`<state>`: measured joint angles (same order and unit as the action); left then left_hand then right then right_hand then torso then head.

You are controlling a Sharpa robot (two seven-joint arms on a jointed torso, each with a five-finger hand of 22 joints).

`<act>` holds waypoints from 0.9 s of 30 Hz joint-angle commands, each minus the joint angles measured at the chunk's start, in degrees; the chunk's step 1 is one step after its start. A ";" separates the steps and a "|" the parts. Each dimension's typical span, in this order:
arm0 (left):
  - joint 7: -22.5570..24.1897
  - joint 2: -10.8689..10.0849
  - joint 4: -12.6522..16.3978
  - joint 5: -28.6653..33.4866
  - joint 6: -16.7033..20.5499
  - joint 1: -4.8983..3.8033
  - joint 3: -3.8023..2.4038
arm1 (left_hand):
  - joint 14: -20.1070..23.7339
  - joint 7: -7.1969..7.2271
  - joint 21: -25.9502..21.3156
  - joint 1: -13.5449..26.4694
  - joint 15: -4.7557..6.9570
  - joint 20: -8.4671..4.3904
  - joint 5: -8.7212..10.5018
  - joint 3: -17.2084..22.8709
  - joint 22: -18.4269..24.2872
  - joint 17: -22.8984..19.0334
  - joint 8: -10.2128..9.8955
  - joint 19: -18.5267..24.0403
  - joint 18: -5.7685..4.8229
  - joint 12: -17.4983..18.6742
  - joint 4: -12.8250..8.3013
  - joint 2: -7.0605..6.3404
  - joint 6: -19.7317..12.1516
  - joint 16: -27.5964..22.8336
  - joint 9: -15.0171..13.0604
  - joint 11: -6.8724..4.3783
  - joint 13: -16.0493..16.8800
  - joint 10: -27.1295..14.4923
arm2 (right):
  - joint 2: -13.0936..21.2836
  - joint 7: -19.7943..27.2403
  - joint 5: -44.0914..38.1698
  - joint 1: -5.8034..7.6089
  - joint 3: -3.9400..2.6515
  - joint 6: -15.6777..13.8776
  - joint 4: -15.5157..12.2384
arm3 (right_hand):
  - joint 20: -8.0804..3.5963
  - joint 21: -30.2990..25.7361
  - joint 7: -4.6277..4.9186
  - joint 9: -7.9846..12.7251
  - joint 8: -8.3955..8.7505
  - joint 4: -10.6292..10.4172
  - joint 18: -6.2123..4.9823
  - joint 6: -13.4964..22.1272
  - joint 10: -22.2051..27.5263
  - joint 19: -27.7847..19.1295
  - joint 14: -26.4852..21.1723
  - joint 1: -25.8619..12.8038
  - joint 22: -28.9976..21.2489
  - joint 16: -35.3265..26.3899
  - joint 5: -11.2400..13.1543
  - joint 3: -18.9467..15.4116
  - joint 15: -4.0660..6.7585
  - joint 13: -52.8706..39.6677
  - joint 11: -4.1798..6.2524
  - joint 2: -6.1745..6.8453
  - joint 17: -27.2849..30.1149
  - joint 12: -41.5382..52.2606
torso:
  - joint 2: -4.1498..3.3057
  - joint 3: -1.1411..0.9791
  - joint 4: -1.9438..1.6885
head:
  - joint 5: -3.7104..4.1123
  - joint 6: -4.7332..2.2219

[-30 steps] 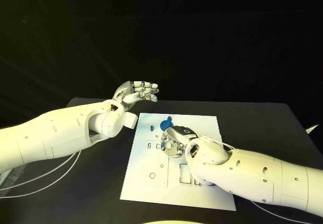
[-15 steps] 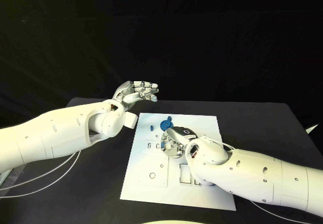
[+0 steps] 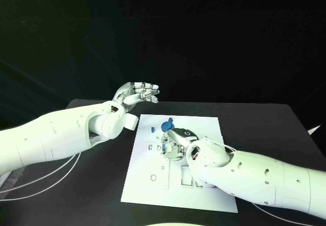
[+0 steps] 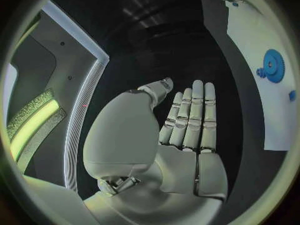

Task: Assemble the parts on the task board

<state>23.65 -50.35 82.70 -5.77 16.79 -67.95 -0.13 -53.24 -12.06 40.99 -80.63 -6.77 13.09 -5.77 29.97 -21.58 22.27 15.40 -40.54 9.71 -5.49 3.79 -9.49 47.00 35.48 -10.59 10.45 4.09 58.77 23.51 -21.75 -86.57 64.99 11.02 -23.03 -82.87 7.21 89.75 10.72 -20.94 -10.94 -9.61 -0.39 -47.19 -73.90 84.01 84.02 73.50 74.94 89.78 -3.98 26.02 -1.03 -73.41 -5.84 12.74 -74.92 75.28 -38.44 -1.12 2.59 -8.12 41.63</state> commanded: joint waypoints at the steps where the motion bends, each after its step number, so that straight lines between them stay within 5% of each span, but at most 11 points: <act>1: 0.19 0.08 0.03 -0.31 -1.04 -0.05 -0.04 | 0.28 -1.97 0.24 0.12 -0.09 0.05 0.20 -0.03 0.03 -0.06 0.20 0.51 0.64 0.07 0.13 0.23 -0.31 -0.37 -0.06 -0.04 0.10 -0.38 | 0.17 1.03 -0.55 -0.05 0.01 -1.92 -0.40 | 0.37 -0.17 -0.01 0.21 0.29 -0.21 0.28 0.36 0.44 5.74 5.63 -0.63 14.87 -0.36 0.52 -0.78 -0.59 0.13 -0.06 0.00 -13.76 -0.28 | 0.00 -0.01 0.02 | 0.02 0.01; 6: -1.15 0.01 -0.15 -2.58 -1.84 -0.03 -0.01 | 0.12 -2.08 -0.16 1.84 -0.25 0.33 0.14 -1.23 0.44 -0.10 0.14 0.58 0.68 0.10 1.15 -0.63 -0.80 -0.24 -0.08 0.09 0.13 -0.75 | 1.55 1.79 -0.84 -0.01 -0.06 -5.51 -1.82 | 0.64 -0.29 0.30 1.41 0.88 -1.95 0.25 1.00 0.72 5.67 5.58 1.38 14.83 -0.44 0.30 -6.29 -0.87 0.37 -0.34 -0.93 -13.58 -0.30 | 0.15 0.01 0.11 | 0.13 -0.08; 11: -5.22 -0.14 -0.33 -8.57 -2.56 -0.02 0.01 | -2.18 -1.12 -0.97 5.44 0.81 -0.06 0.03 -4.64 1.70 1.54 0.95 -2.04 0.88 -4.04 4.60 -2.20 -0.63 2.89 -0.59 -1.21 2.35 3.40 | 4.37 4.36 0.25 1.15 -0.51 -6.90 -4.59 | 0.97 -0.63 0.73 2.63 1.83 -4.47 0.17 1.79 0.92 5.48 5.53 4.66 14.69 -0.51 -0.41 -11.67 -1.21 0.58 -0.75 -1.35 -13.42 -0.25 | 0.34 0.00 0.24 | 0.27 -0.30; 14: -8.28 -0.25 -0.47 -12.80 -3.06 -0.03 0.02 | -4.61 -0.49 -0.03 8.46 1.77 -1.16 -0.02 -8.08 1.87 4.37 4.04 -5.59 0.87 -8.53 8.70 -2.24 0.05 8.01 -2.01 -2.02 5.06 4.61 | 6.97 7.13 2.56 2.48 -0.72 -6.28 -6.71 | 1.14 -2.31 1.06 3.45 2.57 -7.06 -0.25 2.53 1.15 4.53 5.39 6.86 14.02 -0.75 -0.67 -15.49 -1.43 0.78 -1.03 -0.97 -12.90 -0.21 | 0.49 0.02 0.34 | 0.42 -0.47; 17: -11.96 -0.35 -0.50 -18.27 -4.39 -0.03 0.02 | -7.36 0.56 2.18 9.23 2.91 -2.46 -0.05 -10.72 1.03 6.98 7.03 -8.62 0.78 -13.59 11.50 -2.16 -0.03 13.12 -3.41 -3.17 8.38 5.25 | 10.49 9.71 5.88 3.94 -0.83 -5.42 -9.17 | 1.27 -4.01 1.22 3.78 2.93 -7.15 -0.66 2.98 2.16 3.56 5.21 7.53 13.34 -1.03 -0.97 -16.55 -1.56 1.67 -1.18 -0.99 -12.32 -0.90 | 0.65 0.03 0.36 | 0.42 -0.46; 19: -15.12 -0.51 -0.33 -22.12 -5.68 -0.04 0.02 | -11.87 1.65 7.89 11.04 4.77 -4.83 -0.31 -13.27 -1.92 12.31 12.03 -12.99 0.47 -22.40 12.95 -0.42 -0.73 22.50 -6.34 -4.67 14.66 3.91 | 13.19 11.15 8.39 4.90 -0.88 -4.91 -10.92 | 1.29 -4.06 1.23 3.82 2.92 -7.14 -0.67 2.92 2.26 3.54 5.19 7.77 13.33 -1.06 -1.15 -16.57 -1.58 1.75 -1.19 -1.18 -12.27 -0.95 | 0.69 0.07 0.47 | 0.35 -0.57; 20: -16.25 -0.55 -0.27 -23.37 -6.26 -0.04 0.02 | -17.51 2.35 10.37 11.79 5.11 -5.30 -0.23 -14.19 -3.29 22.63 13.70 -14.48 0.75 -25.96 12.80 -0.20 -1.20 30.41 -7.36 -5.03 17.14 3.48 | 14.04 11.54 9.25 5.18 -0.89 -4.76 -11.44 | 1.30 -4.01 1.22 3.82 2.88 -7.14 -0.66 2.82 2.23 3.56 5.19 7.82 13.35 -1.07 -1.19 -16.57 -1.58 1.73 -1.19 -1.26 -12.26 -0.91 | 0.71 0.07 0.51 | 0.32 -0.58; 22: -20.05 -0.67 -0.05 -27.35 -8.37 -0.05 0.02 | -23.15 3.23 18.56 12.02 5.76 -6.10 -0.33 -16.79 -10.65 36.86 20.50 -16.22 0.21 -37.96 12.71 0.80 -3.51 40.54 -11.65 -5.85 25.61 -0.60 | 16.63 12.57 12.05 6.01 -0.96 -4.48 -13.03 | 1.30 -3.95 1.18 3.82 2.74 -7.13 -0.64 2.54 2.24 3.60 5.20 8.00 13.38 -1.06 -1.30 -16.51 -1.57 1.74 -1.16 -1.52 -12.29 -0.88 | 0.85 0.07 0.56 | 0.30 -0.60; 25: -27.01 -0.80 0.50 -34.00 -12.86 -0.08 0.01 | -29.43 4.63 29.71 14.36 6.94 -6.95 -0.34 -18.74 -26.98 49.71 26.49 -24.74 -2.10 -47.55 12.78 2.64 -3.08 47.49 -15.26 -7.18 31.52 -0.01 | 20.82 13.96 16.98 7.30 -1.12 -4.36 -15.45 | 1.29 -3.87 1.07 3.81 2.47 -7.09 -0.62 2.03 2.15 3.66 5.20 8.23 13.42 -1.06 -1.64 -16.34 -1.51 1.69 -1.07 -1.95 -12.31 -0.76 | 1.03 0.00 0.70 | 0.14 -0.51; 27: -31.40 -0.72 0.87 -37.63 -15.27 -0.09 0.00 | -30.59 5.22 32.21 14.45 7.38 -7.33 -0.37 -19.49 -30.71 52.32 29.15 -26.27 -2.64 -53.93 13.00 3.17 -3.26 48.64 -17.06 -7.65 38.43 2.34 | 23.23 13.90 19.68 8.04 -1.26 -4.53 -16.64 | 1.25 -3.96 0.98 3.82 2.29 -7.11 -0.64 1.71 2.26 3.62 5.19 8.18 13.38 -1.08 -1.98 -16.18 -1.46 1.82 -1.00 -2.31 -12.26 -0.82 | 1.13 -0.04 0.71 | 0.17 -0.47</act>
<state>2.64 -51.19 83.21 -32.96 8.58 -67.97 -0.09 -83.38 -6.92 72.81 -66.07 0.65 5.77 -5.79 10.67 -51.72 73.78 44.32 -66.61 7.88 -58.83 16.76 -6.53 43.97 83.89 -27.52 2.61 42.12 61.11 46.39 -11.16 -74.12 72.86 9.78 -28.06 -98.96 8.01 85.87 11.50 -17.17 -8.44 -16.78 -0.39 -45.24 -71.99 84.01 84.03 81.60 74.92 88.99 -5.77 9.73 -2.26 -71.63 -6.81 10.73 -74.91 74.64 -37.52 -1.08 3.19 -7.93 41.07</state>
